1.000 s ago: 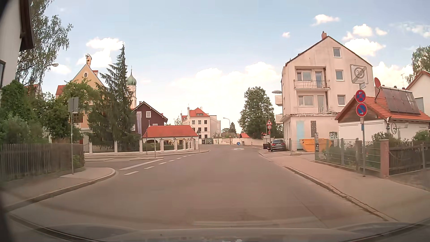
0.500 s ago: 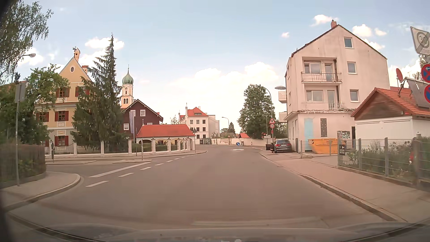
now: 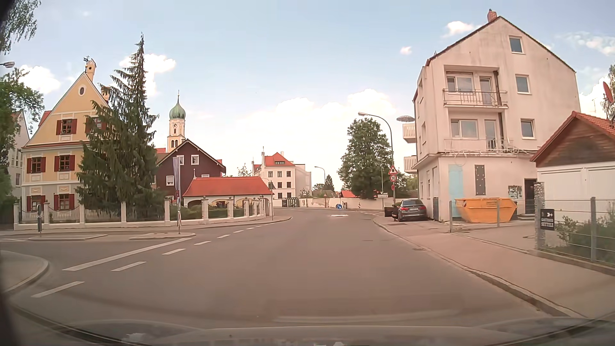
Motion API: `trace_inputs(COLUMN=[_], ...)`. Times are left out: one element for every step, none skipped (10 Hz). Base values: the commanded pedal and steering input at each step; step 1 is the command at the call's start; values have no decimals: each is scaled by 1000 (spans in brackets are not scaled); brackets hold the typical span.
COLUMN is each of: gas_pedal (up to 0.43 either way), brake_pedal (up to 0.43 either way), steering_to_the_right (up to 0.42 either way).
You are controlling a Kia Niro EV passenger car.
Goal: Follow the waypoints while adhering to traffic rules and regulations
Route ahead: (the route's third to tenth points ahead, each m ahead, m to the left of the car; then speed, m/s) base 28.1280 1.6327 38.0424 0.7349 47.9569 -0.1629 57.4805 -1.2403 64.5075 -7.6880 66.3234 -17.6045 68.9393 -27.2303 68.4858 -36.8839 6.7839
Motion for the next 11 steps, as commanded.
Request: trace_inputs(gas_pedal=[0,0,0,0,0,0,0,0,0,0,0], brake_pedal=[73,67,67,73,73,67,73,67,73,73,73], steering_to_the_right=[10,10,9,9,9,8,8,7,8,8,8])
